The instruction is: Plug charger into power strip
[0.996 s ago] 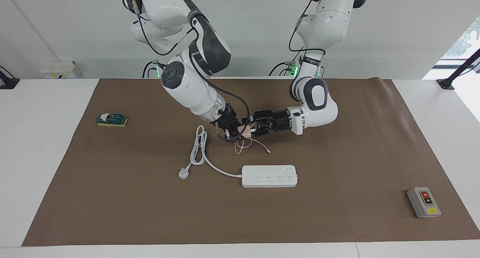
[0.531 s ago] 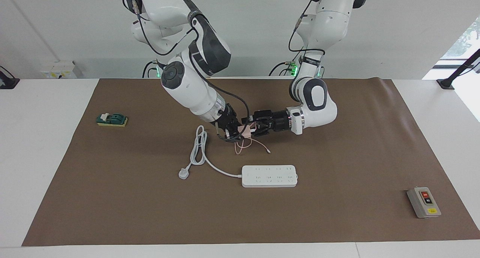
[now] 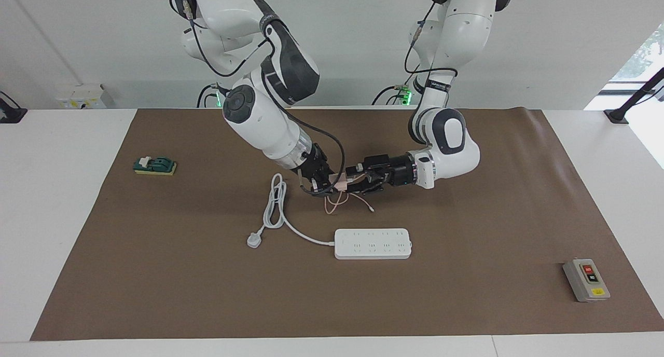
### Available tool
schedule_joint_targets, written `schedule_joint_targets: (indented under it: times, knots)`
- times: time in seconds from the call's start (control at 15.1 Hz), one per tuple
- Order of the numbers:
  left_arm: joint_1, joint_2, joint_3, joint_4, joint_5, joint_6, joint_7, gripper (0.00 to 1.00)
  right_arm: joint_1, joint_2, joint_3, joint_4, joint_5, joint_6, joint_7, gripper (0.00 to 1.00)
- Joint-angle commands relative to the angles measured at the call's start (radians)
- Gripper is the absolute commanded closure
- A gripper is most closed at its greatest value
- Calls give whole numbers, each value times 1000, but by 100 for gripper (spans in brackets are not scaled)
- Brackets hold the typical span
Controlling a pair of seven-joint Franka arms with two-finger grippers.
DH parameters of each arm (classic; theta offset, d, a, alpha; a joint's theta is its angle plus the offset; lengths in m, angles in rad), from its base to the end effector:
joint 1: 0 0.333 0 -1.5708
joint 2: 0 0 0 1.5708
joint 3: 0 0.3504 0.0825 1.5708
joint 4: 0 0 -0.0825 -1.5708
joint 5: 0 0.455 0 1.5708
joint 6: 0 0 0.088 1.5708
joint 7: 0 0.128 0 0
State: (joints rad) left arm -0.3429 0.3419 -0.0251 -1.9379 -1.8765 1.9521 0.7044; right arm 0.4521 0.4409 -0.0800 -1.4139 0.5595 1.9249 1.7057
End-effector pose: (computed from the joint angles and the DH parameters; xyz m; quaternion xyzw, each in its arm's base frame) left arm 0.6328 -0.3308 0.3381 0.7123 0.0632 0.0196 0.6987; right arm 0.7094 0.3389 0.4572 -0.7076 0.6615 0.1943 0.1547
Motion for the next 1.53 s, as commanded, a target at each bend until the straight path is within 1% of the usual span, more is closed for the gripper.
schedule_joint_targets:
  times: [0.0, 0.53, 0.66, 0.8, 0.86, 1.0, 1.06, 1.46]
  knots:
    - [2, 20, -1, 19, -1, -7, 14, 0, -3, -7, 2, -11, 10, 12, 17, 100]
    - [-8, 20, -3, 8, -3, -7, 17, 0, -4, -7, 2, -11, 10, 14, 15, 100]
    - [-11, 20, -3, 7, -1, -7, 18, 13, -3, -7, 2, -13, 10, 16, 15, 100]
    - [-13, 20, -1, 7, -1, -5, 20, 32, -3, -7, 0, -17, 10, 16, 15, 100]
    - [-16, 20, -1, 7, -1, -7, 21, 46, -3, -8, 0, -19, 8, 16, 15, 100]
    - [-19, 20, -1, 7, -1, -7, 20, 83, -1, -8, 0, -23, 8, 17, 15, 100]
    - [-19, 20, -1, 7, 0, -5, 20, 99, -1, -10, 0, -25, 8, 25, 15, 100]
    - [-13, 20, -1, 7, 20, -10, 20, 100, -1, -10, 0, -27, 8, 26, 15, 100]
